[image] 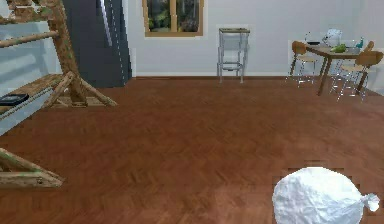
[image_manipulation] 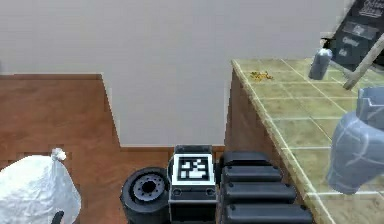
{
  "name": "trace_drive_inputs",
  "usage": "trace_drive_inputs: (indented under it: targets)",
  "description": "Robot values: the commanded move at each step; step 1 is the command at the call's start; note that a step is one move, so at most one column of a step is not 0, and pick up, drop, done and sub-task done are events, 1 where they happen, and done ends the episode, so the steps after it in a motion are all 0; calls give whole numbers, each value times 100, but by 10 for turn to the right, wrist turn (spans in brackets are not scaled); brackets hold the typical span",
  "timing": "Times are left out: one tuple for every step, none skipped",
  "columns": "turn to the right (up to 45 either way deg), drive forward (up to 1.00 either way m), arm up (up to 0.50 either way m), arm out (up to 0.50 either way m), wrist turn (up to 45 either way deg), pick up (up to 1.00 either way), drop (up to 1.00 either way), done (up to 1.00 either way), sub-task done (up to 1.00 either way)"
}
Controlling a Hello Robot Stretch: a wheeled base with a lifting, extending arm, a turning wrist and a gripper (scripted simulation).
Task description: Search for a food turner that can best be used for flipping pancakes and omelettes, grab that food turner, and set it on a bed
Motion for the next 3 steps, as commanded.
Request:
trace_drive_inputs:
  targets:
    - [0,10,0,0,0,0,0,0,0]
    - [0,100,0,0,0,0,0,0,0]
    - [60,0,0,0,0,0,0,0,0]
